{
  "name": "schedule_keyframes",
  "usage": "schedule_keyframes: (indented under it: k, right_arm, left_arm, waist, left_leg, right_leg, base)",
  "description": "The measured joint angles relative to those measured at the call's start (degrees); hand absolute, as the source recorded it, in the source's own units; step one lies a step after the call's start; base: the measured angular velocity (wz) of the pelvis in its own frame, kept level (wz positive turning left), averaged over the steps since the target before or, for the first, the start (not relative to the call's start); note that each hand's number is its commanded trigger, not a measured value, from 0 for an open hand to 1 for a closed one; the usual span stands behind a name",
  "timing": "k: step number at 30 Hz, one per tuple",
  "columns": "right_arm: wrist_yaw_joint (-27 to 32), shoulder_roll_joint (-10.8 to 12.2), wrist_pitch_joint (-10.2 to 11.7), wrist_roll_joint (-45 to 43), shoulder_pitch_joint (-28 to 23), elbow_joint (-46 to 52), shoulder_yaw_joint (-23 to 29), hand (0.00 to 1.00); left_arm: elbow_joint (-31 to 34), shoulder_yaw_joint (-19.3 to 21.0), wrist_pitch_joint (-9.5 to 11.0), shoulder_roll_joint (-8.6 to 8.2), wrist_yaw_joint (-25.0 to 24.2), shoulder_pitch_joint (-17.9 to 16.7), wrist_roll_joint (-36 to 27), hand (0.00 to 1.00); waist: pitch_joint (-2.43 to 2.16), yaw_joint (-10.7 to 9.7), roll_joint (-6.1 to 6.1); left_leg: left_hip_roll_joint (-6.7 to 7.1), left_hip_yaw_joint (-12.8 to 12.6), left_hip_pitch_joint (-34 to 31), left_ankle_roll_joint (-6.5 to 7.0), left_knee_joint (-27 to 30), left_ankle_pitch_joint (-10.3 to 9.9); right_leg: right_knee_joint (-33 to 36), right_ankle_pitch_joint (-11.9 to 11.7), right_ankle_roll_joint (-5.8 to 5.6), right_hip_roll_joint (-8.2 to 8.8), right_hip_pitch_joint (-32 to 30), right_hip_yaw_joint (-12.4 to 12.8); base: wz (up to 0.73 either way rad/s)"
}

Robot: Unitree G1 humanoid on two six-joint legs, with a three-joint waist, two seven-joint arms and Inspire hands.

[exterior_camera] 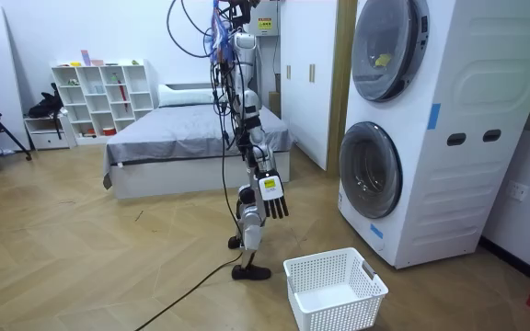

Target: Pick clothes from washing machine

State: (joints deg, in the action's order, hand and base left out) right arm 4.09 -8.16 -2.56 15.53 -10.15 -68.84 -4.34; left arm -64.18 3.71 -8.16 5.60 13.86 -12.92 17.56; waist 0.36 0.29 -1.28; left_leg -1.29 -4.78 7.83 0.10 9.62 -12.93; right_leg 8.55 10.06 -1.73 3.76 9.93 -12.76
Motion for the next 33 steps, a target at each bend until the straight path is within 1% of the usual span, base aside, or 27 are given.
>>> schedule_keyframes:
  k: [7, 8, 11, 14, 18, 20, 22, 23, 24, 25, 26, 27, 28, 30, 31, 33]
  right_arm:
    - [-1.25, -0.02, -0.10, 0.45, -0.01, -0.03, 0.00, 0.00]
    - [-1.44, -0.02, -0.16, 0.61, 0.00, -0.08, -0.01, 0.00]
    - [-2.41, -0.06, -0.97, 1.38, 0.06, -0.05, -0.03, 0.00]
    - [-3.32, -0.05, -1.39, 2.68, 0.04, -0.05, -0.04, 0.00]
    - [-3.42, -0.05, -2.36, 4.43, 0.09, -0.01, 0.05, 0.00]
    - [-3.06, -0.21, -2.64, 4.42, 0.18, 0.36, 0.06, 0.00]
    - [-2.51, -0.37, -3.48, 3.37, 1.02, 1.64, 0.71, 0.00]
    - [-1.85, -0.32, -3.80, 2.36, 1.48, 4.46, 1.59, 0.00]
    - [-1.56, -0.37, -3.80, 2.32, 1.95, 5.72, 1.80, 0.00]
    - [-1.05, -0.48, -3.91, 2.25, 3.53, 8.40, 2.34, 0.00]
    - [-0.45, -0.45, -3.91, 2.34, 5.18, 11.61, 3.40, 0.00]
    - [-0.02, -0.44, -3.65, 2.68, 6.03, 13.09, 3.67, 0.00]
    - [0.67, -0.42, -2.95, 3.46, 7.90, 15.05, 4.22, 0.00]
    - [1.68, -0.49, -2.70, 4.26, 10.24, 20.23, 5.08, 0.00]
    - [1.88, -0.49, -2.56, 4.42, 10.89, 21.29, 5.49, 0.00]
    - [3.84, -1.29, -2.78, 5.12, 14.85, 23.67, 6.38, 0.00]
  left_arm:
    - [0.04, -0.02, -0.15, -0.21, -0.53, -0.11, 0.05, 0.00]
    - [0.01, -0.04, -0.27, -0.24, -0.55, -0.44, 0.05, 0.00]
    - [0.02, -0.51, -0.96, -0.33, -0.75, -0.61, -0.06, 0.00]
    - [0.02, -0.57, -1.77, -0.63, -1.24, -0.71, -0.67, 0.00]
    - [0.04, -0.50, -2.27, -0.79, -2.11, -0.65, -1.14, 0.00]
    - [0.04, -0.53, -2.32, -0.83, -2.31, -0.50, -1.21, 0.00]
    - [0.11, -0.37, -2.30, -0.81, -3.11, -0.37, -1.19, 0.00]
    - [0.16, -0.10, -2.24, -0.83, -3.53, -0.11, -1.19, 0.00]
    - [0.20, 0.09, -2.23, -0.82, -3.63, -0.05, -1.21, 0.00]
    - [0.36, 0.37, -2.10, -0.74, -3.77, 0.09, -1.27, 0.00]
    - [0.37, 0.60, -1.89, -0.59, -3.92, 0.23, -1.45, 0.00]
    - [0.37, 0.63, -1.70, -0.47, -3.97, 0.26, -1.82, 0.00]
    - [0.36, 0.63, -1.33, -0.21, -4.00, 0.33, -2.02, 0.00]
    - [0.81, 0.98, -0.79, 0.15, -4.06, 0.34, -1.96, 0.00]
    - [0.84, 1.31, -0.69, 0.13, -4.11, 0.25, -1.98, 0.00]
    - [0.95, 1.85, -0.74, 0.28, -4.42, 0.03, -2.18, 0.00]
  waist:
    - [-0.03, -0.05, -0.16]
    - [0.13, -0.05, -0.47]
    - [0.16, -0.03, -0.59]
    - [0.03, -0.02, -0.74]
    - [-0.10, 0.01, -0.62]
    - [-0.21, 0.08, -0.49]
    - [-0.26, 0.09, -0.34]
    - [-0.29, 0.06, -0.29]
    - [-0.31, 0.06, -0.31]
    - [-0.28, -0.02, -0.53]
    - [-0.25, -0.02, -0.39]
    - [-0.18, -0.02, -0.40]
    - [-0.04, -0.02, -0.29]
    - [-0.10, 0.32, -0.64]
    - [-0.07, 0.46, -0.71]
    - [-0.03, 0.50, -1.16]
  left_leg:
    - [0.01, 0.14, -0.04, 0.00, 0.05, 0.00]
    - [0.01, 0.21, -0.06, 0.00, 0.05, 0.00]
    - [0.01, 0.18, -0.25, 0.00, 0.10, 0.00]
    - [0.01, 0.12, -0.36, -0.02, 0.08, -0.02]
    - [0.01, 0.19, -0.41, -0.02, 0.25, -0.06]
    - [-0.05, 0.29, -0.38, -0.02, 0.34, -0.08]
    - [-0.04, 0.28, -0.40, 0.01, 0.92, -0.09]
    - [-0.04, 0.29, -0.55, 0.03, 1.11, -0.14]
    - [-0.04, 0.24, -0.57, 0.04, 1.04, -0.18]
    - [-0.02, 0.17, -0.53, 0.03, 1.11, -0.22]
    - [0.00, 0.12, -0.48, 0.04, 1.23, -0.21]
    - [0.01, 0.12, -0.40, 0.04, 1.26, -0.21]
    - [0.01, 0.17, -0.14, 0.04, 1.33, -0.20]
    - [0.00, 0.31, -0.11, 0.01, 1.39, -0.19]
    - [0.02, 0.29, -0.14, 0.02, 1.40, -0.19]
    - [0.13, 0.24, -0.54, 0.04, 1.54, -0.19]
  right_leg:
    - [0.00, 0.00, 0.00, 0.01, 0.06, -0.09]
    - [0.00, 0.00, -0.01, 0.01, 0.07, -0.17]
    - [-0.02, 0.01, -0.02, 0.02, -0.06, -0.18]
    - [-0.14, 0.04, -0.05, 0.01, -0.15, -0.16]
    - [-0.18, 0.03, -0.05, 0.00, -0.06, -0.25]
    - [0.10, 0.03, -0.05, 0.01, -0.05, -0.48]
    - [0.13, 0.03, -0.05, 0.05, 0.07, -0.68]
    - [0.15, 0.03, -0.05, 0.16, 0.10, -1.44]
    - [0.17, 0.03, -0.05, 0.18, 0.10, -1.59]
    - [0.19, 0.03, -0.05, 0.20, 0.12, -1.49]
    - [0.24, 0.03, -0.04, 0.24, 0.17, -1.48]
    - [0.24, 0.03, -0.04, 0.24, 0.26, -1.50]
    - [0.22, 0.03, -0.04, 0.24, 0.62, -1.60]
    - [0.00, 0.04, -0.06, 0.25, 0.93, -1.87]
    - [-0.06, 0.05, -0.06, 0.25, 0.91, -1.77]
    - [-0.11, 0.08, -0.12, 0.31, 0.45, -1.59]
  base:
    - [0.00]
    - [0.00]
    - [0.00]
    - [0.00]
    - [0.01]
    - [0.05]
    - [0.00]
    - [0.00]
    - [0.00]
    - [-0.04]
    - [-0.04]
    - [0.00]
    - [0.06]
    - [0.07]
    - [0.00]
    - [-0.04]
